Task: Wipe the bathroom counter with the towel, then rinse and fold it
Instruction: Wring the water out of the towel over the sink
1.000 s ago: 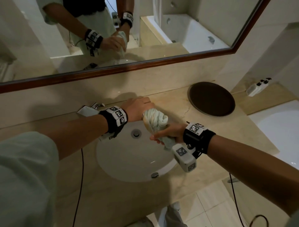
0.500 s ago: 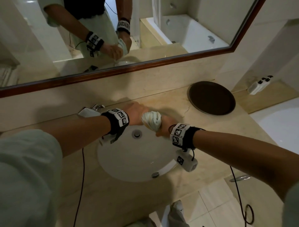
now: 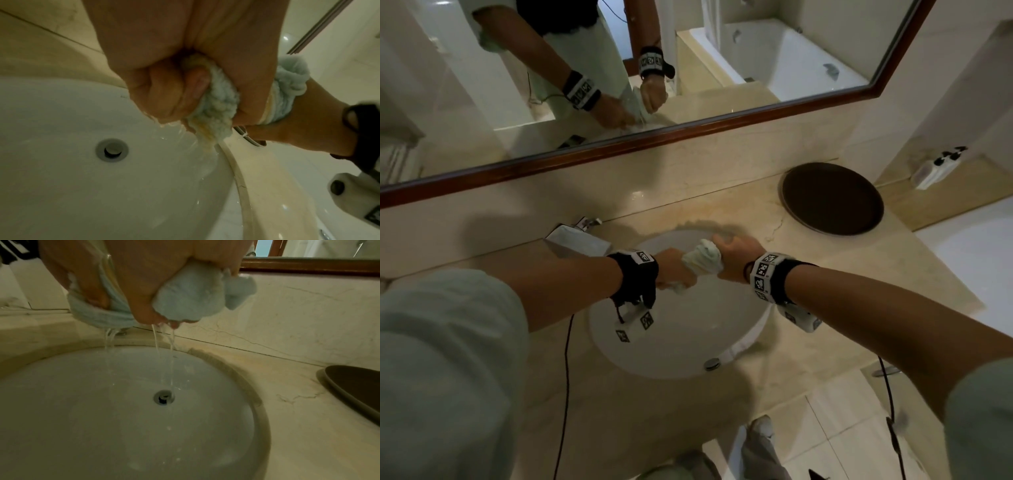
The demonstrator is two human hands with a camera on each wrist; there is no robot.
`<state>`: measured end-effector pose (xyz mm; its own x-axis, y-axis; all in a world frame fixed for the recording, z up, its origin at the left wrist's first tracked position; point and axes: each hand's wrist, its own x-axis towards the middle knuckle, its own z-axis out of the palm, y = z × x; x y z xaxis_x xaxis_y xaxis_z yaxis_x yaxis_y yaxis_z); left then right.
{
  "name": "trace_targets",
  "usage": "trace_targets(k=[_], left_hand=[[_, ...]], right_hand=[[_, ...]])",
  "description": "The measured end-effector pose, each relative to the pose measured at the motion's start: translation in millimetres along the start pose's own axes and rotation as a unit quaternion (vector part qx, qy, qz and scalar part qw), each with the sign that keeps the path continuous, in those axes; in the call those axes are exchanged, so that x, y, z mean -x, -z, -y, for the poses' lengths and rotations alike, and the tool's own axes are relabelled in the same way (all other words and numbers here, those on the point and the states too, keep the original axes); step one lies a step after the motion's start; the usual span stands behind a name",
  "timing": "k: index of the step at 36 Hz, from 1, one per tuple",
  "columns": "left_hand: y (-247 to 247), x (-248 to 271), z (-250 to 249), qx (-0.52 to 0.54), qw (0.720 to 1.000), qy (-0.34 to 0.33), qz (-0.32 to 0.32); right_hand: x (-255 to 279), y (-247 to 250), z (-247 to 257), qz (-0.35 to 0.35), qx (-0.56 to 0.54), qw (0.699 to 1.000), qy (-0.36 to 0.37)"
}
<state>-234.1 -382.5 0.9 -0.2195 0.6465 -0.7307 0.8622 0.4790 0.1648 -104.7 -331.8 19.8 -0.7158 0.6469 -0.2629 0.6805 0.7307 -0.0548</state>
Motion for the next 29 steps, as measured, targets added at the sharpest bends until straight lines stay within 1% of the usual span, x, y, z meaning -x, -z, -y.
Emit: trace_targets(k=[2,4,6,8,11,13,16,19,23,26,28,29], left_hand=[[0.0,-0.4,7.1,0.055,0.998,-0.038,0.003],[-1.0,0.7,11.0,0.072,0.996,-0.061,-0.009],[-2.4,2.9,9.3,0.057,0.996,-0.071,-0.018],[-2.7,4.3,8.1,0.025,0.995,-0.089,-0.044],[3.8,7.0,4.3,-0.009,0.992,-0.109,-0.063],[10.3,15.7,0.1,-0.011,0.993,-0.097,-0.066],[10.3,15.7,3.6,-0.034,0.990,-0.115,-0.070],[7.6,14.6,7.1,-0.033,0.986,-0.130,-0.096],[9.4,16.0,4.6,0.007,0.988,-0.123,-0.091],[12.4,20.3,2.5,0.037,0.989,-0.115,-0.081],[13.1,21.7,2.2,0.102,0.986,-0.106,-0.072],[12.0,21.5,2.3,0.158,0.980,-0.101,-0.065]], right_hand=[[1.1,0.7,-1.4,-0.003,0.005,1.000,0.011],[1.9,0.5,-2.9,-0.005,0.006,1.000,0.016],[2.0,-2.3,-4.2,-0.006,0.003,1.000,0.014],[3.1,-7.0,-6.1,-0.012,-0.015,1.000,0.012],[6.6,-14.7,-11.7,-0.042,-0.026,0.999,0.003],[7.5,-17.5,-16.1,-0.057,-0.021,0.998,0.001],[8.1,-18.3,-19.8,-0.071,0.005,0.997,0.016],[7.5,-16.4,-21.1,-0.070,0.031,0.997,0.006],[0.5,-8.9,-21.1,-0.048,0.038,0.998,-0.017],[-3.1,-1.8,-22.7,-0.062,0.033,0.997,-0.022],[-3.6,0.9,-22.9,-0.076,0.036,0.996,-0.019],[-3.6,2.2,-23.1,-0.083,0.041,0.996,-0.015]])
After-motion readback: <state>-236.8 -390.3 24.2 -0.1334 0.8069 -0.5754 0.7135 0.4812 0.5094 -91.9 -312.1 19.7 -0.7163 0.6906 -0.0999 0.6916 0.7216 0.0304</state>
